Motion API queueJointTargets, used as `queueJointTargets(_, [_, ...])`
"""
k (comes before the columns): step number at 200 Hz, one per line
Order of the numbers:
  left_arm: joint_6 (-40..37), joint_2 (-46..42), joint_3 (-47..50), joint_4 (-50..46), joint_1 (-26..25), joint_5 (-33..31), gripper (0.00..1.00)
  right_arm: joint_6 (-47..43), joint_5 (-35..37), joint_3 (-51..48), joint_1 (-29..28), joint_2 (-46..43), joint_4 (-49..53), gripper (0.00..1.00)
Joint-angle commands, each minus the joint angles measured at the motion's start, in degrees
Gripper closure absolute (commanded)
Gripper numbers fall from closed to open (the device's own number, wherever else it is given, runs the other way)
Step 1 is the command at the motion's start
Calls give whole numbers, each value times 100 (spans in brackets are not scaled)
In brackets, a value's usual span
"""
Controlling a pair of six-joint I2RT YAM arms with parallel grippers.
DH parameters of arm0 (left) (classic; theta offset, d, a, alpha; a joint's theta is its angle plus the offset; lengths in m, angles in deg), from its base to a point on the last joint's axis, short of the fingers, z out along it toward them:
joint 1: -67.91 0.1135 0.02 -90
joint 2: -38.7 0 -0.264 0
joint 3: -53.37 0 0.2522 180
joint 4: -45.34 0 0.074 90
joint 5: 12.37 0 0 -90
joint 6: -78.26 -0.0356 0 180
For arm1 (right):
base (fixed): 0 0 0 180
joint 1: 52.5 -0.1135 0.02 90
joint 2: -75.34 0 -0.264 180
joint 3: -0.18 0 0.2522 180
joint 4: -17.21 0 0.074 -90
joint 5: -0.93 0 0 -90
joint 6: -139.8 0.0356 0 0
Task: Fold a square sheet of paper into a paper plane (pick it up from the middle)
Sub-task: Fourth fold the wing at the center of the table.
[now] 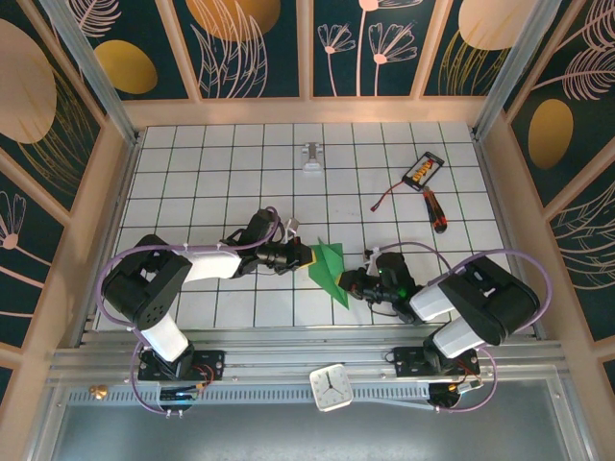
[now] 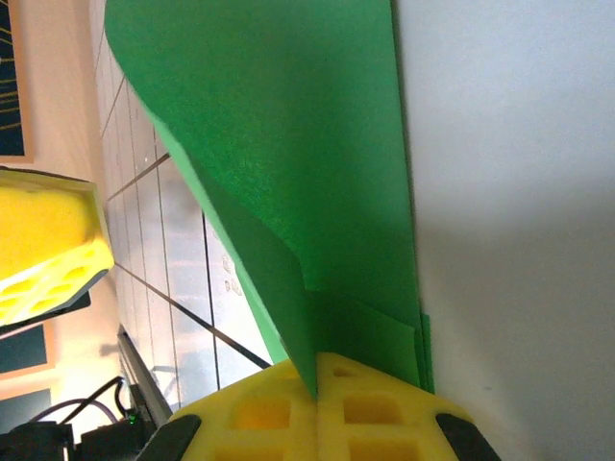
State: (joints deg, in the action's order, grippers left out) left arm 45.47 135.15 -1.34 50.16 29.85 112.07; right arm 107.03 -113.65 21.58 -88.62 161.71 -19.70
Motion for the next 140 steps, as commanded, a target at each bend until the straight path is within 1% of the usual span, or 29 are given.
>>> queueJointTargets(1, [-107,21,-131,-114,-29,-26,97,140,-126,-153,73,187,-113,100])
queueJointTargets(110, [-86,75,-341,-140,-139,-42,97,412,-135,-311,162,548,-431,100])
queueJointTargets(140, [-86,92,-353,-145,-138,-53,96,453,-85,-331,167,582,-367,100])
